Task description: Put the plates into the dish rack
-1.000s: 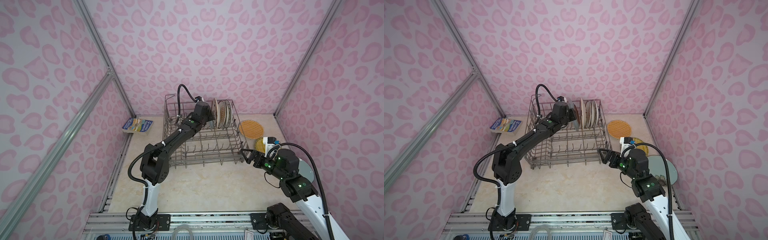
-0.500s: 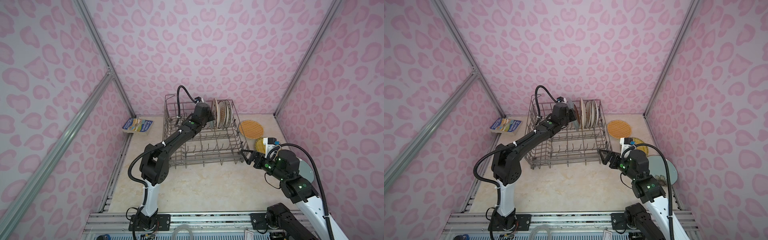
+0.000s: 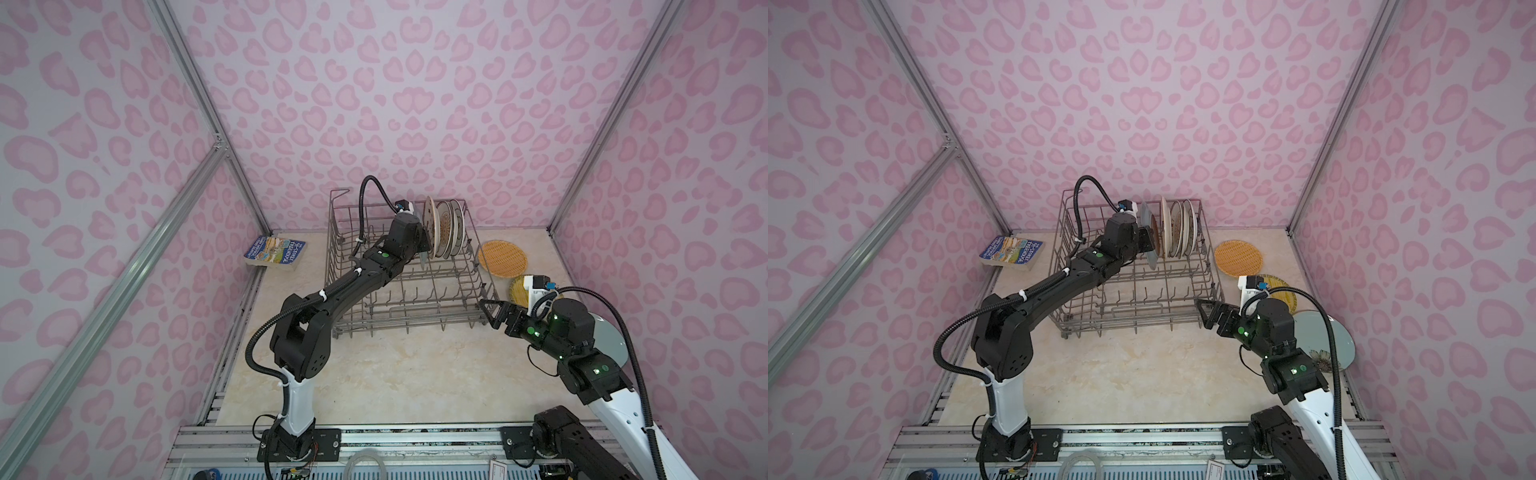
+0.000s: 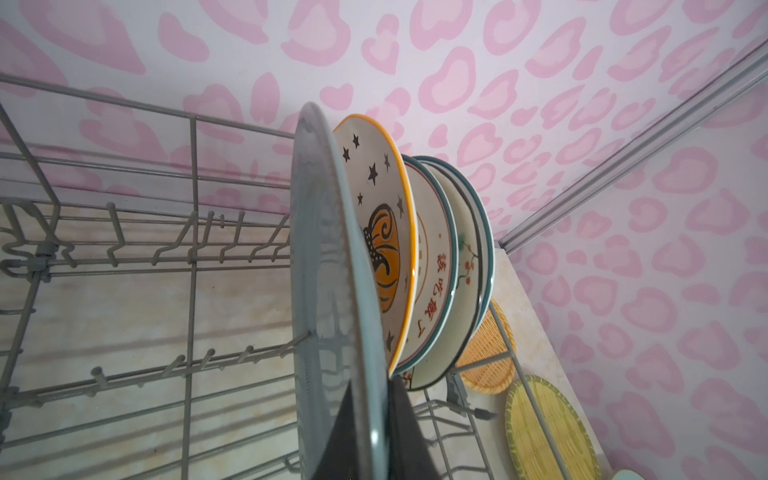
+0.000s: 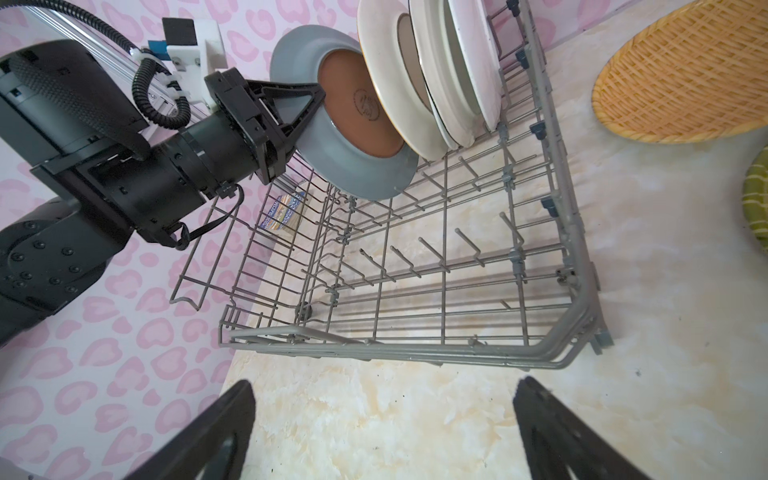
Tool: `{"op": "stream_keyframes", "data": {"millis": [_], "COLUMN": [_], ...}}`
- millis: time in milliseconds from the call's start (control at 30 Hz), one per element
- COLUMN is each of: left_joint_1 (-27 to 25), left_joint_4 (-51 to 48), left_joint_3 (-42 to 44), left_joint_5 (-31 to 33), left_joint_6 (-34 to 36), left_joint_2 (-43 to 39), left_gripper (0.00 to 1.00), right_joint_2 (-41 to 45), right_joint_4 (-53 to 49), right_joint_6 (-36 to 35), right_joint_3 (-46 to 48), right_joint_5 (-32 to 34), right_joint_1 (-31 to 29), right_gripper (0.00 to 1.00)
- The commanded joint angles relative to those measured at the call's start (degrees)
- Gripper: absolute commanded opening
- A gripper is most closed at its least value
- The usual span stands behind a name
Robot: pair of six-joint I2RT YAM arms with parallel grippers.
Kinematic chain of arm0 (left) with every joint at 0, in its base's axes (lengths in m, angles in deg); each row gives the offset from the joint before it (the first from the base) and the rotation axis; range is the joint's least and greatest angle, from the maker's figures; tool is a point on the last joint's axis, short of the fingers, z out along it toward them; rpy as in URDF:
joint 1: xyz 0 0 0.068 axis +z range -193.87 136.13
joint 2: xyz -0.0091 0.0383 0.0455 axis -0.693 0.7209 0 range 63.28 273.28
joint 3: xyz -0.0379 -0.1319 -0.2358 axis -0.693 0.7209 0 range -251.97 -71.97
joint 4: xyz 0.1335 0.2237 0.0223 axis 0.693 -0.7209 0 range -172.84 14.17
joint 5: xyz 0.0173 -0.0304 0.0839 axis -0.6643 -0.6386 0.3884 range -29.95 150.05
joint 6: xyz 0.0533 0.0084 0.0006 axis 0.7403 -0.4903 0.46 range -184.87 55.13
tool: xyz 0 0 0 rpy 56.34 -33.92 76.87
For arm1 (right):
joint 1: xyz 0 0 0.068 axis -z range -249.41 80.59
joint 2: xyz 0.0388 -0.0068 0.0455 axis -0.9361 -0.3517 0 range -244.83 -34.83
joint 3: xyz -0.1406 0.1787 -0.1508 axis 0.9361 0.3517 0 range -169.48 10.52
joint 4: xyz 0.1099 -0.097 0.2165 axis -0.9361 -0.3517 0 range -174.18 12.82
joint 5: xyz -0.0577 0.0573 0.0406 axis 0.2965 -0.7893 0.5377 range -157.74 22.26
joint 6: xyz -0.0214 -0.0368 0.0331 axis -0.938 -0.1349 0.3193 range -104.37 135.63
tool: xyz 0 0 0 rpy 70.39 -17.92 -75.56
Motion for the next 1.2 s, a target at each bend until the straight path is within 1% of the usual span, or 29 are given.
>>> {"op": "stream_keyframes", "data": {"millis": [0, 167, 333, 600, 867, 1167], "left_joint_1": [0.0, 0.0, 0.0, 0.2, 1.5, 2.0], "left_joint_4": [6.7, 8.2, 8.7, 8.8, 9.4, 10.6], "left_joint_3": [2.1, 5.5, 7.0, 7.9, 6.3, 3.7], "left_joint_5": [0.8, 2.2, 3.5, 4.0, 0.3, -2.2], "left_joint_6": [0.9, 2.4, 3.6, 3.6, 0.7, -1.9], "left_joint_2": [-20.4, -25.0, -27.4, -26.7, -21.4, -14.9], "left_gripper": [0.04, 0.04, 0.04, 0.04, 0.04, 0.04], "right_joint_2": [0.2, 0.6, 1.5, 0.9, 0.5, 0.6], "right_joint_4": [1.2, 1.3, 1.3, 0.8, 0.5, -0.2], "right_joint_6": [-0.1, 0.2, 0.9, 0.4, 0.1, -1.0], "right_joint_3": [-0.3, -0.5, 0.3, 0.0, 0.0, 0.9], "right_joint_5": [0.0, 0.0, 1.2, 2.1, 3.3, 4.1], "right_joint_1": [0.0, -0.1, -0.6, -1.3, -2.0, -2.3], "right_gripper": [0.97, 0.97, 0.97, 0.97, 0.97, 0.97]}}
